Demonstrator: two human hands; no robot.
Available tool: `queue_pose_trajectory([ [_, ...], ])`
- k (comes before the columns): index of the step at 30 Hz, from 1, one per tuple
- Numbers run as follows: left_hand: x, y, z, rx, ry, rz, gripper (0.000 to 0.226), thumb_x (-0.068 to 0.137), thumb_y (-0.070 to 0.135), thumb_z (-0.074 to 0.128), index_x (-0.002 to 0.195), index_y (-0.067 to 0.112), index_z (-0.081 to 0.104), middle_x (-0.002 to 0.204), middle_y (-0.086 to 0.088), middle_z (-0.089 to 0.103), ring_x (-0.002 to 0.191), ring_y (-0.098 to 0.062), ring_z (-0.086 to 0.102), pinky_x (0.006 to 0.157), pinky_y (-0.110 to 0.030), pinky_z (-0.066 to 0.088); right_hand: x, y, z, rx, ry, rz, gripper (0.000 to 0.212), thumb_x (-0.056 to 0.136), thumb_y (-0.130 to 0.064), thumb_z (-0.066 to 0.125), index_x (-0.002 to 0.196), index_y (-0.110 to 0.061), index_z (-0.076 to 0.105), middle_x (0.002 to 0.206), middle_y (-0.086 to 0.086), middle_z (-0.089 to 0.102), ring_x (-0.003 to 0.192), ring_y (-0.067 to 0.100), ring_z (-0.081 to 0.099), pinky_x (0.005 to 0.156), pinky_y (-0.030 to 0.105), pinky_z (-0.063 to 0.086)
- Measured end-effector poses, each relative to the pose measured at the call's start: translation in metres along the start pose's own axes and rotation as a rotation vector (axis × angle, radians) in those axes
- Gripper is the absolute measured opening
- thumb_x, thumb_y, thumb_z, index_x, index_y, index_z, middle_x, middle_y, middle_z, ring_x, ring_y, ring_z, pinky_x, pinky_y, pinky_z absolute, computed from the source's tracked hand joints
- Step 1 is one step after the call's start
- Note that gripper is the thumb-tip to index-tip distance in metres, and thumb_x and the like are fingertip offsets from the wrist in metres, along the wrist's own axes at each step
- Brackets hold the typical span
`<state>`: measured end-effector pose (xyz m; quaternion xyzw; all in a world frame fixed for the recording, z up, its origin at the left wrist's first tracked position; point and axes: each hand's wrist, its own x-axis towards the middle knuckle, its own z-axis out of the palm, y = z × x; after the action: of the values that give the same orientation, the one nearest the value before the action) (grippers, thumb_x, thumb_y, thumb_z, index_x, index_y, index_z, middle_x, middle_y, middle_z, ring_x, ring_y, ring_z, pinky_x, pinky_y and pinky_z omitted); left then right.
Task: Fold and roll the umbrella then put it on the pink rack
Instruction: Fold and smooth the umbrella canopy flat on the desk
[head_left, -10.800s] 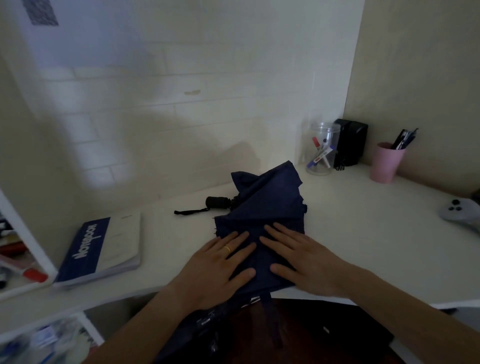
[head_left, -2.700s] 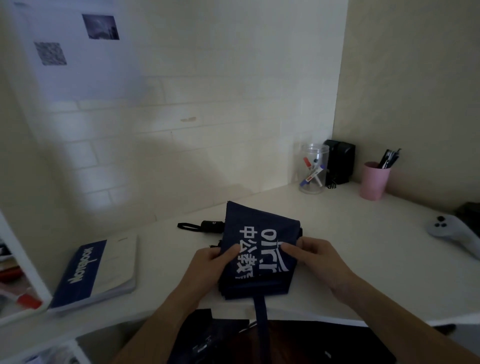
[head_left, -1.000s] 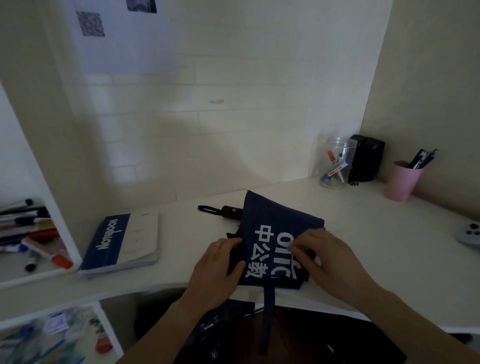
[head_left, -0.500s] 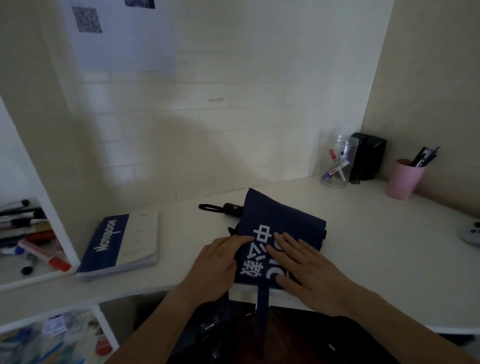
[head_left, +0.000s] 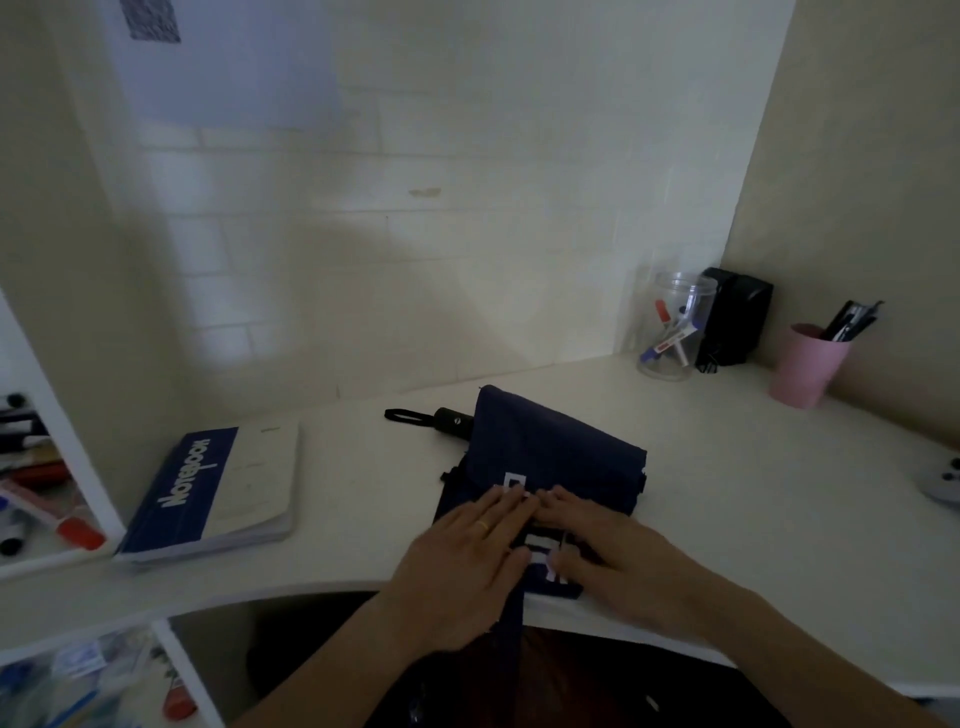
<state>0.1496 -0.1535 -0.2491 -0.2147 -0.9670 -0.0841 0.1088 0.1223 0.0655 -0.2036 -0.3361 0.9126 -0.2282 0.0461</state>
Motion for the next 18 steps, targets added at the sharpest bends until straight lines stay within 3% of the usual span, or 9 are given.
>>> queue_pose_trajectory([
  [1, 0.001, 0.0, 0.0, 0.007, -0.02, -0.01, 0.071, 0.095, 0.062, -0.011, 0.159, 0.031, -0.002, 0.169, 0.011, -0.001, 0.155, -0.005, -0.004, 0.128, -0.034, 0.009, 0.003, 0.001, -0.009, 0.038, 0.176, 0.021, 0.04, 0.101, -0.035, 0.052, 0.14, -0.037, 0.051, 0.147, -0.017, 0.051, 0.134, 0.0, 0.046, 0.115, 0.026, 0.036],
  [2, 0.001, 0.001, 0.0, 0.015, -0.036, -0.022, 0.071, 0.095, 0.06, -0.007, 0.16, 0.033, -0.001, 0.168, 0.012, -0.004, 0.154, -0.004, -0.007, 0.128, -0.032, 0.004, 0.009, 0.006, -0.017, -0.036, 0.379, 0.049, 0.032, 0.098, -0.031, 0.057, 0.13, -0.032, 0.06, 0.131, -0.013, 0.064, 0.118, 0.005, 0.057, 0.104, 0.029, 0.047],
  [4, 0.002, 0.006, -0.003, 0.013, -0.046, -0.045, 0.069, 0.096, 0.057, -0.003, 0.161, 0.034, 0.0, 0.168, 0.013, -0.008, 0.154, -0.004, -0.011, 0.127, -0.03, -0.001, 0.023, 0.014, -0.037, -0.24, 0.577, 0.189, 0.038, 0.096, -0.035, 0.059, 0.132, -0.025, 0.06, 0.125, -0.003, 0.064, 0.112, 0.018, 0.057, 0.097, 0.033, 0.048],
  [6, 0.001, 0.009, -0.005, 0.003, -0.059, -0.049, 0.069, 0.096, 0.057, -0.003, 0.161, 0.034, 0.0, 0.167, 0.014, -0.01, 0.154, -0.004, -0.012, 0.127, -0.03, -0.002, 0.038, 0.024, -0.051, -0.291, 0.434, 0.309, 0.045, 0.094, -0.043, 0.06, 0.135, -0.023, 0.059, 0.132, 0.002, 0.059, 0.12, 0.025, 0.052, 0.101, 0.038, 0.045],
  [8, 0.0, 0.011, -0.003, -0.012, -0.041, -0.058, 0.068, 0.098, 0.058, -0.004, 0.161, 0.033, 0.004, 0.167, 0.013, -0.007, 0.154, -0.005, -0.007, 0.127, -0.032, 0.003, 0.051, 0.03, -0.062, -0.144, 0.317, 0.359, 0.027, 0.088, -0.04, 0.069, 0.112, -0.027, 0.072, 0.121, 0.0, 0.065, 0.114, 0.02, 0.059, 0.095, 0.035, 0.05],
  [10, 0.003, 0.016, 0.003, 0.017, 0.017, -0.083, 0.067, 0.102, 0.056, -0.001, 0.159, 0.032, 0.026, 0.166, 0.008, 0.017, 0.154, -0.009, 0.018, 0.124, -0.036, 0.026, 0.061, 0.03, -0.075, -0.073, 0.318, 0.328, 0.009, 0.08, -0.031, 0.079, 0.086, -0.032, 0.073, 0.105, -0.003, 0.071, 0.102, 0.015, 0.066, 0.086, 0.031, 0.054],
  [12, 0.011, 0.023, 0.009, 0.004, 0.045, -0.124, 0.062, 0.106, 0.049, 0.013, 0.146, 0.027, 0.054, 0.153, 0.004, 0.049, 0.138, -0.013, 0.05, 0.107, -0.036, 0.049, 0.072, 0.026, -0.088, -0.054, 0.336, 0.281, 0.017, 0.075, -0.025, 0.084, 0.073, -0.032, 0.068, 0.096, -0.005, 0.073, 0.095, 0.013, 0.069, 0.085, 0.034, 0.057],
  [15, 0.024, 0.033, 0.018, 0.021, 0.141, -0.145, 0.053, 0.097, 0.049, 0.038, 0.136, 0.024, 0.065, 0.142, 0.001, 0.062, 0.127, -0.016, 0.062, 0.097, -0.037, 0.056, 0.079, 0.018, -0.099, 0.071, 0.376, 0.166, 0.024, 0.073, -0.016, 0.086, 0.068, -0.028, 0.066, 0.089, -0.007, 0.076, 0.09, 0.009, 0.072, 0.086, 0.036, 0.06],
  [18, 0.027, 0.039, 0.018, 0.045, 0.188, -0.16, 0.052, 0.097, 0.049, 0.04, 0.133, 0.023, 0.068, 0.14, -0.002, 0.063, 0.125, -0.019, 0.064, 0.097, -0.038, 0.056, 0.073, 0.01, -0.099, 0.137, 0.347, 0.067, 0.022, 0.077, -0.006, 0.081, 0.071, -0.021, 0.067, 0.084, -0.004, 0.078, 0.084, 0.01, 0.074, 0.084, 0.035, 0.061],
])
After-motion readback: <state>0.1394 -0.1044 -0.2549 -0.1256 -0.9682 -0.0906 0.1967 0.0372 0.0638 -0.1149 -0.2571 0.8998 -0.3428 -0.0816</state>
